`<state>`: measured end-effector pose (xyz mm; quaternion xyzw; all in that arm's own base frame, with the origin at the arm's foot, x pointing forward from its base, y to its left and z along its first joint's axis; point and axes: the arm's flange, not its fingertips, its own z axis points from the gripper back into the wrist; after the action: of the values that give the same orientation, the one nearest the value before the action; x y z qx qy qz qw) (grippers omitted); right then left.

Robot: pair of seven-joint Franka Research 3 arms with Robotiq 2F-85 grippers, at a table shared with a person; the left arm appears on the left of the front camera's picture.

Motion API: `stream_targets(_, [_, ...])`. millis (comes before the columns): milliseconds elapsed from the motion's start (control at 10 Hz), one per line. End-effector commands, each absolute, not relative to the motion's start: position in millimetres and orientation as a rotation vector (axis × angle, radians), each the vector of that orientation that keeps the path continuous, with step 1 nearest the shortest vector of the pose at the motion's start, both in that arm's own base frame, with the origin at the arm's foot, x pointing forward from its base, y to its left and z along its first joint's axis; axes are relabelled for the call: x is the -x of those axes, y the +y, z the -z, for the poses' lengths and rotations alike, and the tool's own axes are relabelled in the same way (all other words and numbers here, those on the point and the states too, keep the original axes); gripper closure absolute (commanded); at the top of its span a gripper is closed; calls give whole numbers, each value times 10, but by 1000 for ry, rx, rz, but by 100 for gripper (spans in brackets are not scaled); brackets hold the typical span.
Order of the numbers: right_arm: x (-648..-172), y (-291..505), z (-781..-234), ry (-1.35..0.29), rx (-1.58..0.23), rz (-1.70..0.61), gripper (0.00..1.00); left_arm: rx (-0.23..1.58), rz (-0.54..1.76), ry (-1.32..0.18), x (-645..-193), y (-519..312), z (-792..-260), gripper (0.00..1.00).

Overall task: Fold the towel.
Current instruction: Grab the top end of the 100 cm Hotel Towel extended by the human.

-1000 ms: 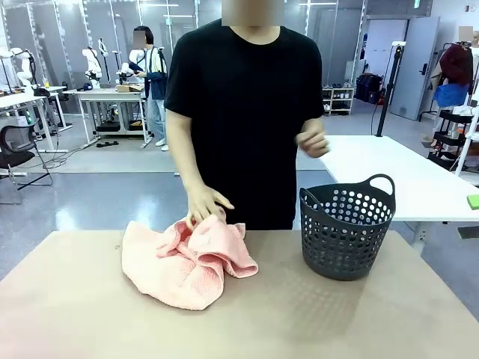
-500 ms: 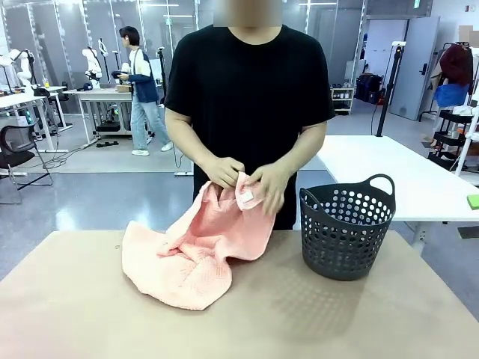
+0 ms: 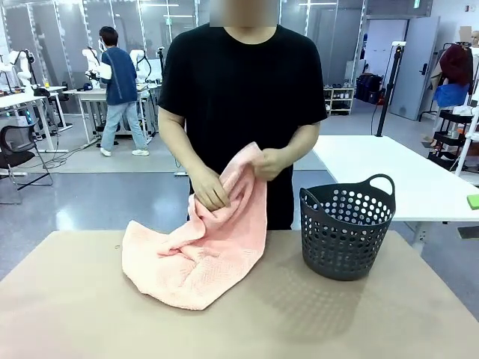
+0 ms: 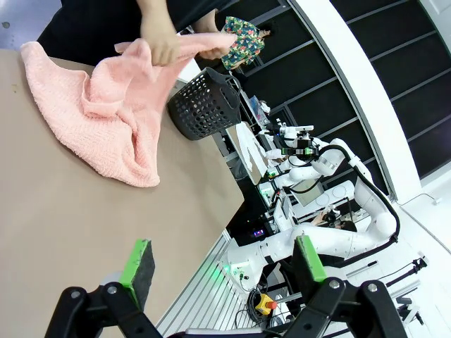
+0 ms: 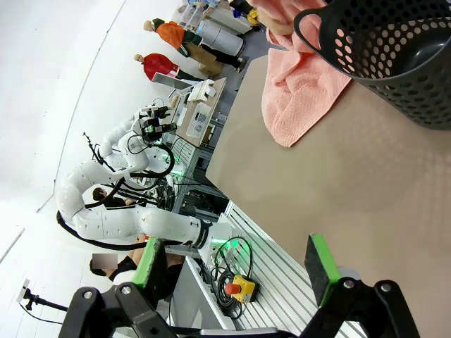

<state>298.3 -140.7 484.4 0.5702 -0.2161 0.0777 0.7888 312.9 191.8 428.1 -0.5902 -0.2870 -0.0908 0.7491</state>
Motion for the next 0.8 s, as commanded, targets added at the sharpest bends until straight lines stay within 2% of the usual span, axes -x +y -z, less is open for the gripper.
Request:
stream_targets(0, [-3008, -1405, -4848, -486, -1238, -178, 0, 1299, 216, -626, -3114, 1928, -4273, 0])
stream_targets(700, [-3008, -1405, -4848, -486, -1238, -178, 0, 1299, 216, -626, -3114, 1928, -4273, 0])
